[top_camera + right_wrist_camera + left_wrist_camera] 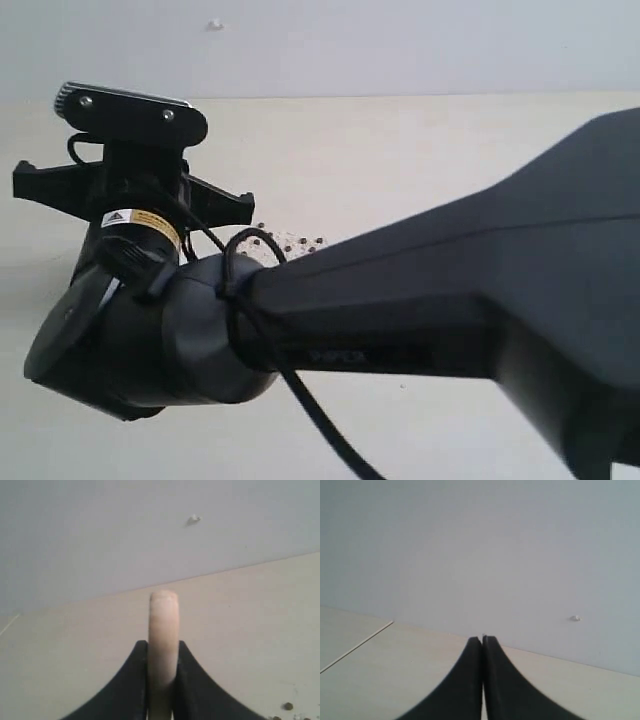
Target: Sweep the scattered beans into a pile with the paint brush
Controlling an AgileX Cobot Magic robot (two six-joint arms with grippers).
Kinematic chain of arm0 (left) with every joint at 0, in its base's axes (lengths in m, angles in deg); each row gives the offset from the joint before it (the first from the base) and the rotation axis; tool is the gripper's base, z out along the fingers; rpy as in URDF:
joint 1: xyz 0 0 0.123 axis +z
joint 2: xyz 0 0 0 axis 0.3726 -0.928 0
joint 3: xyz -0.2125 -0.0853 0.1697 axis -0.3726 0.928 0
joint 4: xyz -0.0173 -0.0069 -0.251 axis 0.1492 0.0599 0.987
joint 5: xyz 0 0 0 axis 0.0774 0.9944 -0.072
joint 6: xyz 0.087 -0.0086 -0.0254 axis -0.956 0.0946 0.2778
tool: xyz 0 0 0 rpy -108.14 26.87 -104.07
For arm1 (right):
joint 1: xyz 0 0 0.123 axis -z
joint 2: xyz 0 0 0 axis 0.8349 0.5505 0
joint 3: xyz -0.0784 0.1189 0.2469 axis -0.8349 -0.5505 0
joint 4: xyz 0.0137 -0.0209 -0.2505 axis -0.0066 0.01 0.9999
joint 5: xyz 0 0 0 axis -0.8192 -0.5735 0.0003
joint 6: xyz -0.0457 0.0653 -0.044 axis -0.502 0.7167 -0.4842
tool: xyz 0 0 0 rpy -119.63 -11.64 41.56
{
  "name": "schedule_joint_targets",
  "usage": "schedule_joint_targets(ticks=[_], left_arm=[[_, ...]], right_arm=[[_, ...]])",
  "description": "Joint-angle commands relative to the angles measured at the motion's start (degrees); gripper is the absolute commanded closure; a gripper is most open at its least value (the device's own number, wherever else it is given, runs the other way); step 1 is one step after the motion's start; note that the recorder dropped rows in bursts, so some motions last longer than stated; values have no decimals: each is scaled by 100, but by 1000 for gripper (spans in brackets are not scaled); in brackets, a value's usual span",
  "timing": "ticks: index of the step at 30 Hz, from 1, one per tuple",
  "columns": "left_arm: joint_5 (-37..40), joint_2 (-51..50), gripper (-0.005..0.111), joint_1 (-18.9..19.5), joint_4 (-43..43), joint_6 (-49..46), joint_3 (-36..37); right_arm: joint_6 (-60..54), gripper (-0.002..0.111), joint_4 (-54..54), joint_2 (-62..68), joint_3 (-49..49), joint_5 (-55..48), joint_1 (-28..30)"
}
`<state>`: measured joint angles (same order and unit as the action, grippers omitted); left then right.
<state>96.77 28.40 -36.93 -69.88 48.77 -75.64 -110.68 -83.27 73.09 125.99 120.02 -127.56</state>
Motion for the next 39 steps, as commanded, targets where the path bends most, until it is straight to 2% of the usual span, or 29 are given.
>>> schedule_joint_targets(ticks=[1,6,11,26,32,36,39], left_arm=[[4,36,107,-2,-3,26,15],[4,36,107,-2,-3,26,15],[4,36,107,-2,-3,26,15],[4,36,107,-2,-3,26,15],[4,36,107,-2,-3,26,15],[4,36,107,-2,-3,26,15],[4,36,107,-2,-3,26,15]], right_arm=[[-671,108,-238,69,36,229,243],[-2161,108,-1105,69,36,515,433],[-2827,108,-1490,69,36,1167,433],[-3032,108,-1347,-502,50,1167,433],[-1864,108,-328,-421,50,160,433],[-538,108,540,-30,50,414,502],[-322,108,368,316,50,455,811]])
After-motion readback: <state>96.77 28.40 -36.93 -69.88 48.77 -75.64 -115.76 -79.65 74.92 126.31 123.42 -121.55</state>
